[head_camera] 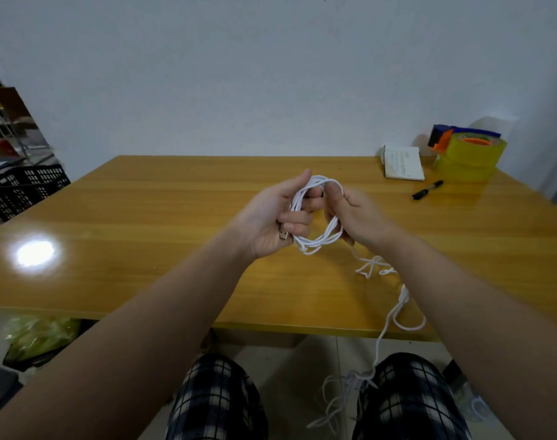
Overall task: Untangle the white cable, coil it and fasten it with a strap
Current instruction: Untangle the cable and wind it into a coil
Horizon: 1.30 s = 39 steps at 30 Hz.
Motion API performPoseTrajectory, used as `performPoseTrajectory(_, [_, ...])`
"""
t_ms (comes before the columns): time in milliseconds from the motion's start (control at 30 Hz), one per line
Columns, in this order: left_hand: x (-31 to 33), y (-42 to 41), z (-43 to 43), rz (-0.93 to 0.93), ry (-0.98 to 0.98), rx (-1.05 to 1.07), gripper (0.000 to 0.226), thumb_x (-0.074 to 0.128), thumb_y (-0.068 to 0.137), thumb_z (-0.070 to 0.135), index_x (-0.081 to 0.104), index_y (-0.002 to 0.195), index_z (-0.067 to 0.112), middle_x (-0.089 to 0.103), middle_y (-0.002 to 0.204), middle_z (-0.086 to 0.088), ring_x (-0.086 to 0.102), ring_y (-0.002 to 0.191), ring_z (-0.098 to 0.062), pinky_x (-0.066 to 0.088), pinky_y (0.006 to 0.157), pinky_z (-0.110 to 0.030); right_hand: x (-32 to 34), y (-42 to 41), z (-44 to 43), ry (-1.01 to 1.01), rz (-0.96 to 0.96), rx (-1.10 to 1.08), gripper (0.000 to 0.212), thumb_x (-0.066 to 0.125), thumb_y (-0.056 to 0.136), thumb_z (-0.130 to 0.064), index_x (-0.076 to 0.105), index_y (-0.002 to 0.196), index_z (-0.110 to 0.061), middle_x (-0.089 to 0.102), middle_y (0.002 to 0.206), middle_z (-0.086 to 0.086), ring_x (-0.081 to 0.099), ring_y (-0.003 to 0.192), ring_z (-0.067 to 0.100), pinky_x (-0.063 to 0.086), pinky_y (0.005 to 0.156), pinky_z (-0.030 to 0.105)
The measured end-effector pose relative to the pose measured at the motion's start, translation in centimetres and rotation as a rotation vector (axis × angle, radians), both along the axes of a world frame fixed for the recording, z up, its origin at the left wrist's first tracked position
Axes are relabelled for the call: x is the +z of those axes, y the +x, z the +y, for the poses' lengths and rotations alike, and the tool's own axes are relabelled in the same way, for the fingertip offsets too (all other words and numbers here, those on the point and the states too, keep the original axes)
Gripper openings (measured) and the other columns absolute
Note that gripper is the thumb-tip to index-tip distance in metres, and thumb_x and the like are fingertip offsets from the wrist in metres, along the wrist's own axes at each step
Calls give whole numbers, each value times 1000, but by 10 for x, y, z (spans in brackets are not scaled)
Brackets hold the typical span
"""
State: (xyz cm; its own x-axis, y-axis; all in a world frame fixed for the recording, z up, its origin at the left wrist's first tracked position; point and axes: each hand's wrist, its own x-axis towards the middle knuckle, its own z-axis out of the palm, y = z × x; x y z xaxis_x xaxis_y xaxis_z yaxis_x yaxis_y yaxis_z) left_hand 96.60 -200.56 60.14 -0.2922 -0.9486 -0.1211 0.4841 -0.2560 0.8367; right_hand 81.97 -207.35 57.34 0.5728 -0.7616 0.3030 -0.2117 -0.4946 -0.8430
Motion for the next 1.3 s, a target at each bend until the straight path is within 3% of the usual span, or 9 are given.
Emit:
performPoseTrajectory(200, [-3, -8, -5, 173, -72, 259, 50, 38, 101, 29, 51, 57, 10, 67, 93, -15, 59, 46, -8, 45, 36, -15, -3, 2, 0, 107, 45, 12, 48, 28, 98, -46, 51, 115, -7, 59, 89, 4, 59, 61, 18, 36, 35, 23])
performPoseTrajectory(300, [-6, -1, -10, 435, -47, 468, 41, 42, 101, 26, 47, 65, 6, 70, 91, -22, 71, 74, -23, 60, 70, -32, -5, 8, 5, 25, 67, -7, 32, 37, 100, -31, 47, 124, -14, 58, 75, 4, 50, 44, 1, 35, 40, 14])
performPoseTrajectory(500, [-4, -5, -8, 299, -109, 464, 32, 41, 101, 30, 46, 78, 9, 63, 118, -20, 55, 122, -29, 56, 80, -50, -17, 3, -18, -266, 238, -230, 24, 42, 99, -19, 63, 108, -25, 51, 67, -15, 50, 62, 6, 36, 62, 28])
performPoseTrajectory(633, [-1, 3, -17, 193, -167, 496, 26, 43, 99, 33, 49, 105, 8, 56, 130, -9, 41, 134, -21, 53, 86, -55, -26, -4, -19, -227, 646, -45, 28, 37, 100, -24, 52, 121, -33, 60, 115, 6, 56, 101, 28, 43, 83, 36])
performPoseTrajectory(767, [-3, 34, -34, 122, -162, 772, 25, 42, 101, 29, 46, 82, 13, 55, 113, -6, 56, 102, -13, 53, 67, -36, -22, -15, -10, -234, 764, 153, 43, 39, 100, -24, 35, 142, -33, 45, 143, 4, 43, 128, 24, 35, 104, 33])
performPoseTrajectory(900, [-11, 52, -36, -1, -163, 881, 32, 39, 102, 30, 43, 75, 13, 51, 95, 1, 49, 72, -9, 48, 56, -32, -10, -26, -2, -292, 645, 45, 32, 44, 98, -23, 56, 127, -26, 64, 113, 2, 56, 101, 19, 39, 77, 26])
performPoseTrajectory(1000, [-16, 37, -37, -165, -173, 854, 33, 39, 102, 33, 47, 75, 14, 49, 92, 5, 45, 71, -5, 40, 65, -33, -3, -20, 7, -588, 888, 17, 28, 40, 98, -32, 58, 120, -37, 56, 107, -4, 54, 97, 20, 45, 76, 38])
performPoseTrajectory(1167, [-8, 12, -36, -126, -131, 668, 29, 36, 102, 35, 47, 90, 12, 41, 90, -3, 40, 66, -16, 38, 67, -35, 8, -4, 16, -805, 998, 5, 41, 43, 93, -10, 57, 122, -35, 45, 115, 3, 49, 95, 23, 21, 56, 27])
performPoseTrajectory(1300, [-3, 1, -36, -102, -137, 608, 28, 35, 102, 33, 44, 86, 12, 35, 84, -5, 41, 66, -22, 39, 58, -31, 10, 5, 11, -880, 567, 101, 23, 58, 84, -6, 72, 96, -18, 63, 97, 5, 56, 89, 22, 29, 65, 27])
